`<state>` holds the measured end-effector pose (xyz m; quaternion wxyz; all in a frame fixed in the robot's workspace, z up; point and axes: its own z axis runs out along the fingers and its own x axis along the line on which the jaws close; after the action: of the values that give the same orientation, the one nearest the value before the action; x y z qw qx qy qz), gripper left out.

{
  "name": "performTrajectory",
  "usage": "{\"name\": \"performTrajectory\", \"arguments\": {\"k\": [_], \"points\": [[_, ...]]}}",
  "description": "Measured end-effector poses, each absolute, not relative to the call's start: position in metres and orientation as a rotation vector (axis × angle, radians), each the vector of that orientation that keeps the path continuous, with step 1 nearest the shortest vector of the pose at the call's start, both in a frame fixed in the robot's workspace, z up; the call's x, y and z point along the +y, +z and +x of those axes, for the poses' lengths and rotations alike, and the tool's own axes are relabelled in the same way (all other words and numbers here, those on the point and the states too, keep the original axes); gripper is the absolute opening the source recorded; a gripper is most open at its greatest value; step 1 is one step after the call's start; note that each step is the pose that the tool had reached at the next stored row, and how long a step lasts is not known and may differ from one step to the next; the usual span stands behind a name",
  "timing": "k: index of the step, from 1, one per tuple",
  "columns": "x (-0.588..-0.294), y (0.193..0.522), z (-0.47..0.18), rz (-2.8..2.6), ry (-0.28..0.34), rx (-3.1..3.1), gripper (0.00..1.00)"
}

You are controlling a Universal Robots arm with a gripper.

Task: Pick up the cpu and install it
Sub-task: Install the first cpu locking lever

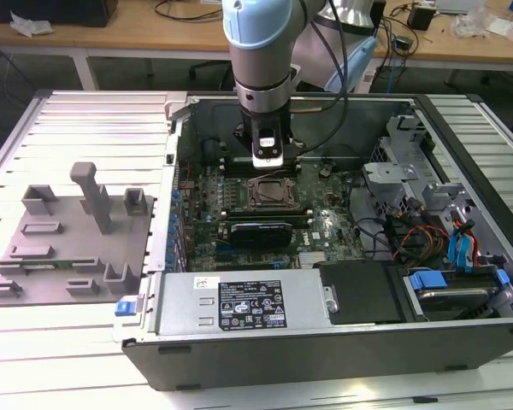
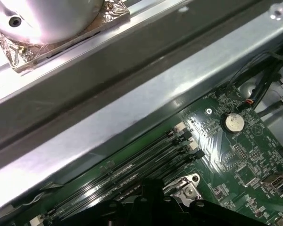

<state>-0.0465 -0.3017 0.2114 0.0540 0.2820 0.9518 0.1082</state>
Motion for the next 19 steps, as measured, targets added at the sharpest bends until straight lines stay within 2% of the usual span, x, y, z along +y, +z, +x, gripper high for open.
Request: {"name": "performTrajectory", "arguments": {"k": [13, 17, 18, 19], "points": [[-0.297, 0.21, -0.046, 0.86, 0.312, 2.888, 0.11], [-0.297, 0.207, -0.046, 0.857, 0.266, 2.885, 0.11], [-0.297, 0.203, -0.046, 0.853, 0.221, 2.881, 0.11], [-0.295, 0.201, -0.039, 0.852, 0.208, 2.879, 0.11]]}}
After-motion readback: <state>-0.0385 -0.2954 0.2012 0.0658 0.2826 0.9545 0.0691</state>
